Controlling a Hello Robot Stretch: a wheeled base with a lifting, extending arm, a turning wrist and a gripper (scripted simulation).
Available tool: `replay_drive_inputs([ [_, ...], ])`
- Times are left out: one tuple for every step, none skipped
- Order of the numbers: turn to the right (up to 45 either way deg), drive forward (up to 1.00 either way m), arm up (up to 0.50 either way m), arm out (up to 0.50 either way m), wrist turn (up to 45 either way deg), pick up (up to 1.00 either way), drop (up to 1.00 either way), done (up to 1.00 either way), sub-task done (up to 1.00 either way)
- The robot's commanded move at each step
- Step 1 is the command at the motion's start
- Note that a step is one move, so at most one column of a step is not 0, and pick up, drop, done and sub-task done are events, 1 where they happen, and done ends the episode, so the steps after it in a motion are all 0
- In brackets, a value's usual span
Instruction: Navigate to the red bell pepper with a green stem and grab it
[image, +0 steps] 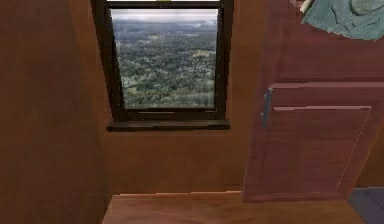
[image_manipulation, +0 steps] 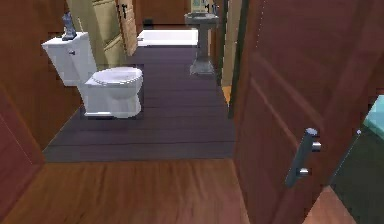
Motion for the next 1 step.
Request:
replay_drive_inputs([
  [45.0,0.0,0.0,0.0,0.0,0.0,0.0,0.0,0.0],
])
